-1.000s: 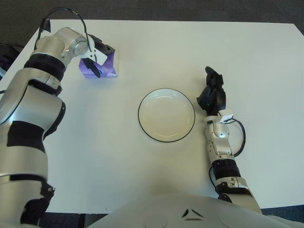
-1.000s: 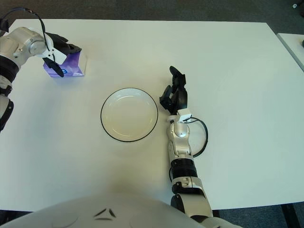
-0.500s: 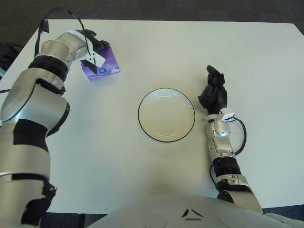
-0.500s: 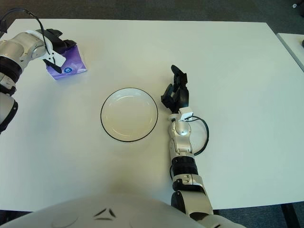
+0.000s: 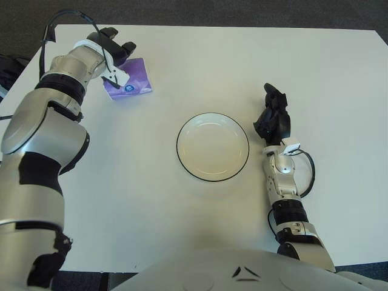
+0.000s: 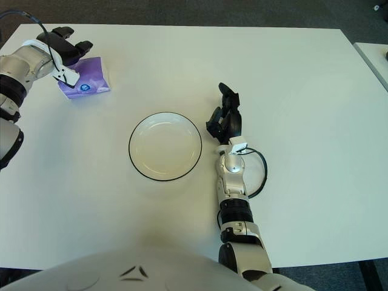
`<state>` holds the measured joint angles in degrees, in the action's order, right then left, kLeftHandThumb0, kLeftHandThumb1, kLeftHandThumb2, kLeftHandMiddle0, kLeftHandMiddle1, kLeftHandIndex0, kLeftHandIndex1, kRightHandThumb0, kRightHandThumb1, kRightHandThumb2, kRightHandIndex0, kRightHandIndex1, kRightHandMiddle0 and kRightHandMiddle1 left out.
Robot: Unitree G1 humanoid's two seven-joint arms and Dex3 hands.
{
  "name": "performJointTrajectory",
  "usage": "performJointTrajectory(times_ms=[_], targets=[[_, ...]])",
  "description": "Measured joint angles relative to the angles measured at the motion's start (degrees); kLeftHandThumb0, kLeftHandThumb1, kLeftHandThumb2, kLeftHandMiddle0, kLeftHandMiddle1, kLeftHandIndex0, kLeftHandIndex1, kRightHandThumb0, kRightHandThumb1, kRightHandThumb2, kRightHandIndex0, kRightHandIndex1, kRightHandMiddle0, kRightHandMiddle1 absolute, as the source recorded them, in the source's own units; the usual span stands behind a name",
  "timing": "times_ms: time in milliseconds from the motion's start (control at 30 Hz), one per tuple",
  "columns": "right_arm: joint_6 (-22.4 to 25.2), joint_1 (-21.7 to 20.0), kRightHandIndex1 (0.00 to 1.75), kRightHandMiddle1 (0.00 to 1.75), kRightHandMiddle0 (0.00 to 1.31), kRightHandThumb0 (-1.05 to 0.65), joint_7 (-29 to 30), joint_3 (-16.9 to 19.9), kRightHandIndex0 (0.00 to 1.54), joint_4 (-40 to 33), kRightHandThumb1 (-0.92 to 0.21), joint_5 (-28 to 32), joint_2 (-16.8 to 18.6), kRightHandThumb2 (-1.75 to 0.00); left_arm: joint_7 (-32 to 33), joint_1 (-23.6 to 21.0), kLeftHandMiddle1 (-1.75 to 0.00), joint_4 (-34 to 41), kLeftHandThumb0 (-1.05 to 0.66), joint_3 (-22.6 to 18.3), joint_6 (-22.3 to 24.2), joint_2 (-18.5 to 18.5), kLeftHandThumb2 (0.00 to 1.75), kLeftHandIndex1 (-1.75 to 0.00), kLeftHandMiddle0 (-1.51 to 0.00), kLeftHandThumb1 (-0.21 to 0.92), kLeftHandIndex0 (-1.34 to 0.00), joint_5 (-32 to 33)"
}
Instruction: Put the tissue paper into the plate.
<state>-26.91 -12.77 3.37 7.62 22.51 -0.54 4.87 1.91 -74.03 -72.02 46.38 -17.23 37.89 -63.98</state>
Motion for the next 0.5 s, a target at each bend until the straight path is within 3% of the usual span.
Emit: performJointTrajectory(times_ms=[500], targets=[[0.1, 0.0, 0.05, 0.68, 0.0, -0.48, -1.1, 0.2, 0.31, 0.0, -0.92, 0.5, -0.1, -0.96, 4.2, 0.0, 0.0, -0.3, -1.05, -1.2, 1.3, -0.5, 0.29, 0.0, 0.0, 0.92, 0.0, 1.9]])
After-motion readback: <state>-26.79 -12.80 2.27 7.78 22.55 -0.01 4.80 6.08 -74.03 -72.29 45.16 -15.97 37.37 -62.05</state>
